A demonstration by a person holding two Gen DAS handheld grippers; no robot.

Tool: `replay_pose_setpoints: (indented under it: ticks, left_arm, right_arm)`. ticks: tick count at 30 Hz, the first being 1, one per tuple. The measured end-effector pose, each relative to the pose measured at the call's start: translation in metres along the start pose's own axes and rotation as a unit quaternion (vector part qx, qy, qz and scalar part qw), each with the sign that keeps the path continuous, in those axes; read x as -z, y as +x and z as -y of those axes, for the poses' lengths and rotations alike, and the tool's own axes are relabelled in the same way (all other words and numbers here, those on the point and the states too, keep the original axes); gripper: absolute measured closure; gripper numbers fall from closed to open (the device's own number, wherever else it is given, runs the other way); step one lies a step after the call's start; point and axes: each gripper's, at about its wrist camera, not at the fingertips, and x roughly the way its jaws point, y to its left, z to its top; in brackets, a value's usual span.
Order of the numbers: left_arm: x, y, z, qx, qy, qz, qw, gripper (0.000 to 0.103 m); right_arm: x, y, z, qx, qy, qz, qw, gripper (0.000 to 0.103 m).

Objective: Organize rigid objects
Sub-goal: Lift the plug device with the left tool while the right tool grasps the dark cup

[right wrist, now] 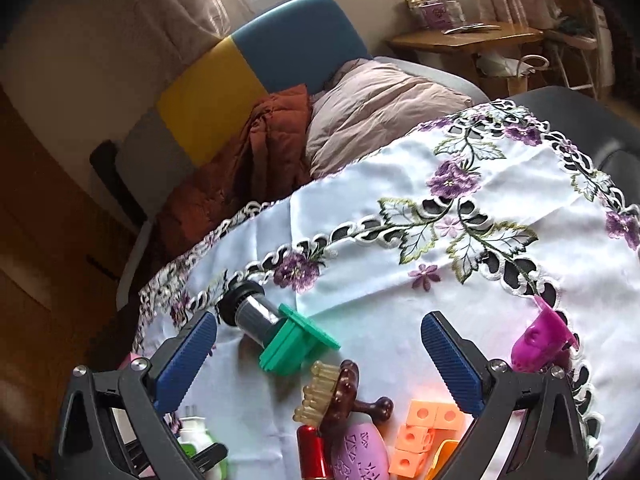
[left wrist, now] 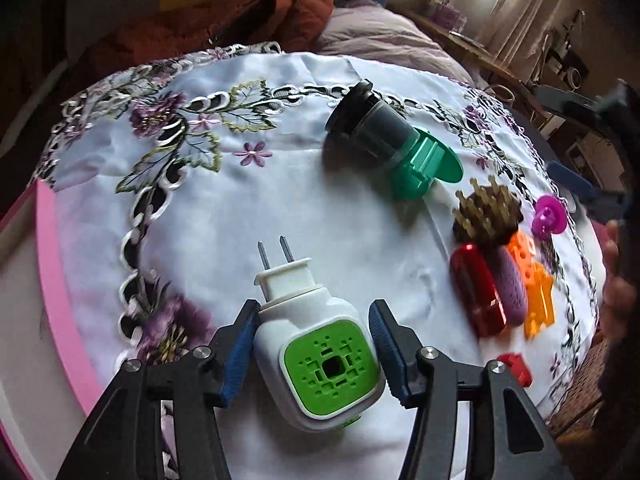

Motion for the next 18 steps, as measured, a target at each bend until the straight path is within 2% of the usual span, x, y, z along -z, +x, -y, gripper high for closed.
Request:
replay_pose_setpoints:
  ticks: [3, 5, 7, 10, 14, 17, 18]
  left_arm:
    - [0.008, -0.001, -0.012, 0.021, -0.029, -0.001, 0.9994, 0.047]
    - [0.013, -0.004, -0.016, 0.023, -0.028, 0.006, 0.9993, 0.047]
    - [0.016, -0.007, -0.016, 0.020, -0.020, 0.011, 0.9995, 0.047]
    - [0.016, -0.005, -0.014, 0.026, -0.023, 0.018, 0.9992, 0.047]
    - [0.018, -0.007, -0.017, 0.037, -0.030, 0.025, 0.9985, 0.048]
    - [0.020, -0.008, -0.017, 0.038, -0.031, 0.030, 0.9983, 0.048]
    - [0.021, -0.009, -0.017, 0.037, -0.031, 0.033, 0.9983, 0.048]
  right_arm:
    - [0.004, 0.006, -0.008, -0.001, -0.023, -0.016, 1.000, 0.002]
    - [0.008, 0.012, -0.018, 0.002, -0.048, -0.033, 0.998, 0.007]
    - [0.012, 0.019, -0.030, -0.001, -0.080, -0.051, 0.996, 0.017]
    - [0.015, 0.034, -0.057, 0.000, -0.150, -0.083, 0.985, 0.018]
    - [0.014, 0.066, -0.101, 0.018, -0.267, -0.125, 0.955, 0.018]
    - [0.018, 0.104, -0.124, 0.052, -0.346, -0.168, 0.922, 0.019]
    - [0.022, 0.120, -0.130, 0.069, -0.372, -0.188, 0.907, 0.019]
